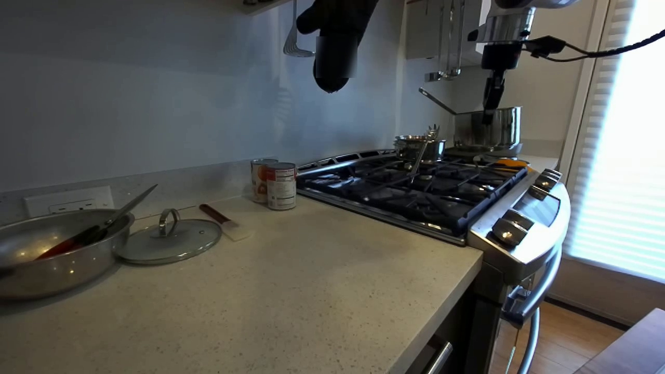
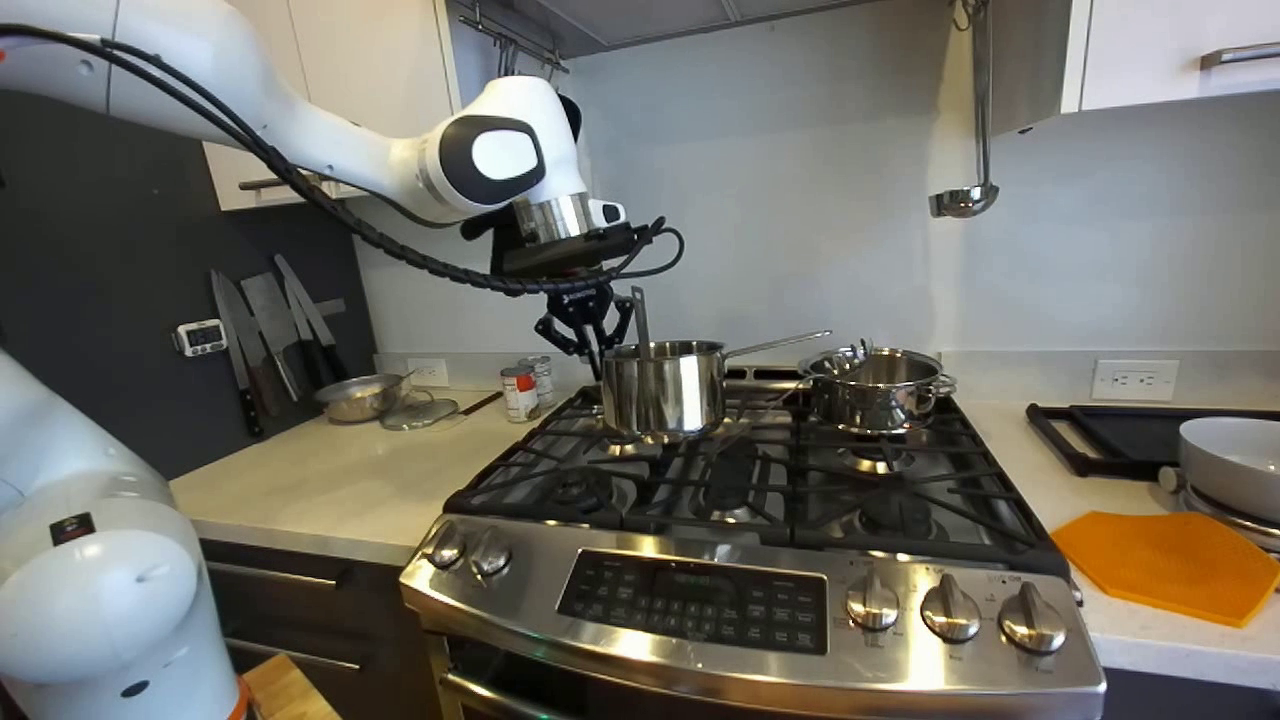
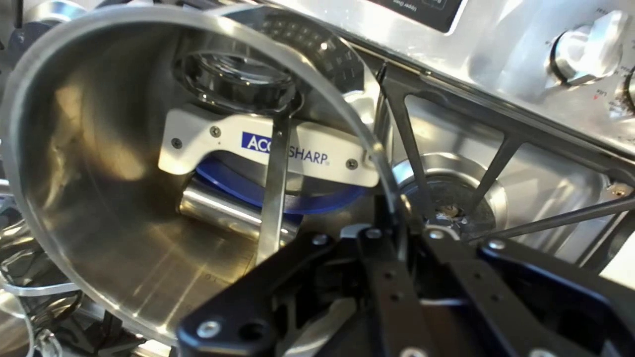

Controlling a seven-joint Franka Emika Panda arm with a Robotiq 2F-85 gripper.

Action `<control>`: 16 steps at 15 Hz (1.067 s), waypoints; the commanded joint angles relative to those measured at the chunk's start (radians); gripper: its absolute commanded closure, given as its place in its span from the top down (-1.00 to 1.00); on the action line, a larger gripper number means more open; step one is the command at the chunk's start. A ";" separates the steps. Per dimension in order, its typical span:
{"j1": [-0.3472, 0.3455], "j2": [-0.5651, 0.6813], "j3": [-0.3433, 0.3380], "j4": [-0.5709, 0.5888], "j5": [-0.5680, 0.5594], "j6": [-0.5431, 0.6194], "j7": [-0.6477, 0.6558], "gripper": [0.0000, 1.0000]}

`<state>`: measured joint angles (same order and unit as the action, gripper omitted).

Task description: Move the pot to the left

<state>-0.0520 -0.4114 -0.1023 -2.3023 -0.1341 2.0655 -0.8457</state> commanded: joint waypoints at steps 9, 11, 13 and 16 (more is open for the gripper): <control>0.130 -0.009 0.091 -0.048 -0.017 -0.015 0.041 -0.97; 0.148 -0.006 0.106 -0.052 -0.015 -0.011 0.044 -0.97; 0.169 0.002 0.120 -0.056 -0.007 -0.006 0.043 -0.97; 0.196 0.006 0.131 -0.072 0.006 0.011 0.044 -0.97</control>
<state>0.1203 -0.3795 0.0228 -2.3616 -0.1332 2.0553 -0.8134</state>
